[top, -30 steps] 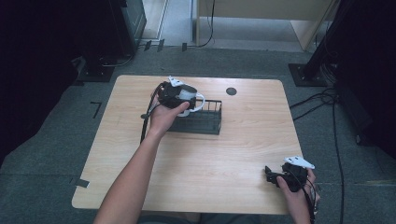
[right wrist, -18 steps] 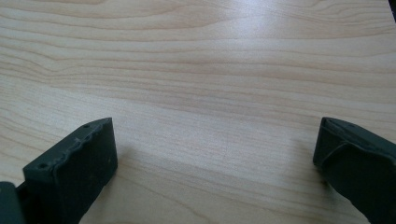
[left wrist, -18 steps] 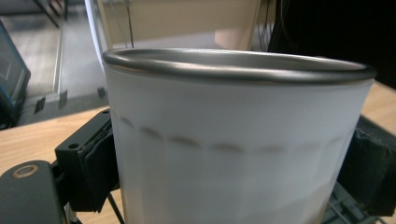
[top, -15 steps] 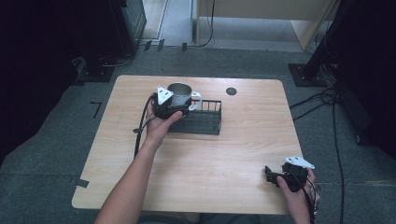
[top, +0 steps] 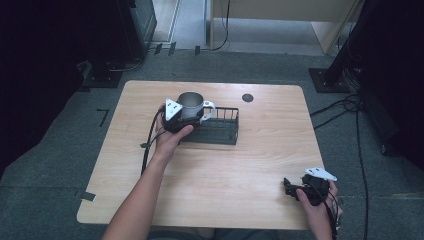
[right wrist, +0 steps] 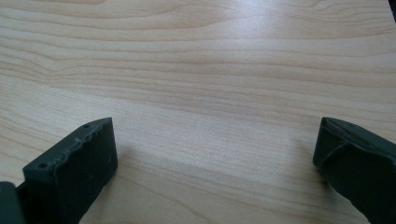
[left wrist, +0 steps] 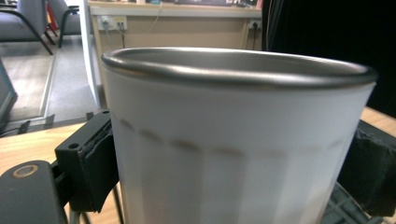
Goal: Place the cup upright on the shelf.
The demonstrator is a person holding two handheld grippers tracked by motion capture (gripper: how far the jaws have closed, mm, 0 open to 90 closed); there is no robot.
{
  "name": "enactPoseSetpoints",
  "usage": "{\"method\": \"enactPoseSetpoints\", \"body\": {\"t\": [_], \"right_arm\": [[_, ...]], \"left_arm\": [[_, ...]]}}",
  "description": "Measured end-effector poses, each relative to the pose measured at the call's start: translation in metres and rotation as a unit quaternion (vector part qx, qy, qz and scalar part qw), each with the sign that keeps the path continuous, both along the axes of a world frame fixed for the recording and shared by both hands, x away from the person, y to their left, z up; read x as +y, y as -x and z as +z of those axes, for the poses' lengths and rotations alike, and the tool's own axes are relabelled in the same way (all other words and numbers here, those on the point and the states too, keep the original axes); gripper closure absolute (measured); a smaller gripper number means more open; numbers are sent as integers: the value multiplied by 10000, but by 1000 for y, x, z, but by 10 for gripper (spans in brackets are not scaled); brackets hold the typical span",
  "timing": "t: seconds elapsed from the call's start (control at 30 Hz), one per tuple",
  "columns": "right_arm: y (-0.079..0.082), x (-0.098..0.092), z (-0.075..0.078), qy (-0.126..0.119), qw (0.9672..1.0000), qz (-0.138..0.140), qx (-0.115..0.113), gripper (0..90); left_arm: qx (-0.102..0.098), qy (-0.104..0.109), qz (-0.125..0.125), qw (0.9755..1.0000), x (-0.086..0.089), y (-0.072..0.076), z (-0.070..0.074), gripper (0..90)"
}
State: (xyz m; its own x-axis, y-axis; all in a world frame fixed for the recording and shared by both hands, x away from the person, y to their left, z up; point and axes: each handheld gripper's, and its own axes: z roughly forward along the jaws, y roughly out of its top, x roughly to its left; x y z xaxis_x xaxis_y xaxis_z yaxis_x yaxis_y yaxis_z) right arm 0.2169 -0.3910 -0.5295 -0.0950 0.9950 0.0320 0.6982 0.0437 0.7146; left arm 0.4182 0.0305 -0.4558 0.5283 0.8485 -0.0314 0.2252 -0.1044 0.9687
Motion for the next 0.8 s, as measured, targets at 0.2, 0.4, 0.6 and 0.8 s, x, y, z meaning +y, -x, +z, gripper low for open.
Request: {"method": "enactPoseSetpoints", "body": {"t": [0.2, 0.4, 0.6, 0.8], "right_arm": [[0, 0, 0, 6, 10000, 1, -4, 0], [0, 0, 0, 6, 10000, 4, 1, 0], [0, 0, 0, 3, 10000, -2, 0, 0], [0, 0, 0, 3, 10000, -1, -1, 0]], "left_arm": [[219, -655, -34, 9976, -5, 4, 0, 77], [596, -858, -26, 9945, -6, 4, 6, 74], [922, -785, 26, 9926, 1, 3, 10, 0], [965, -631, 17, 9933, 5, 4, 16, 0]]}}
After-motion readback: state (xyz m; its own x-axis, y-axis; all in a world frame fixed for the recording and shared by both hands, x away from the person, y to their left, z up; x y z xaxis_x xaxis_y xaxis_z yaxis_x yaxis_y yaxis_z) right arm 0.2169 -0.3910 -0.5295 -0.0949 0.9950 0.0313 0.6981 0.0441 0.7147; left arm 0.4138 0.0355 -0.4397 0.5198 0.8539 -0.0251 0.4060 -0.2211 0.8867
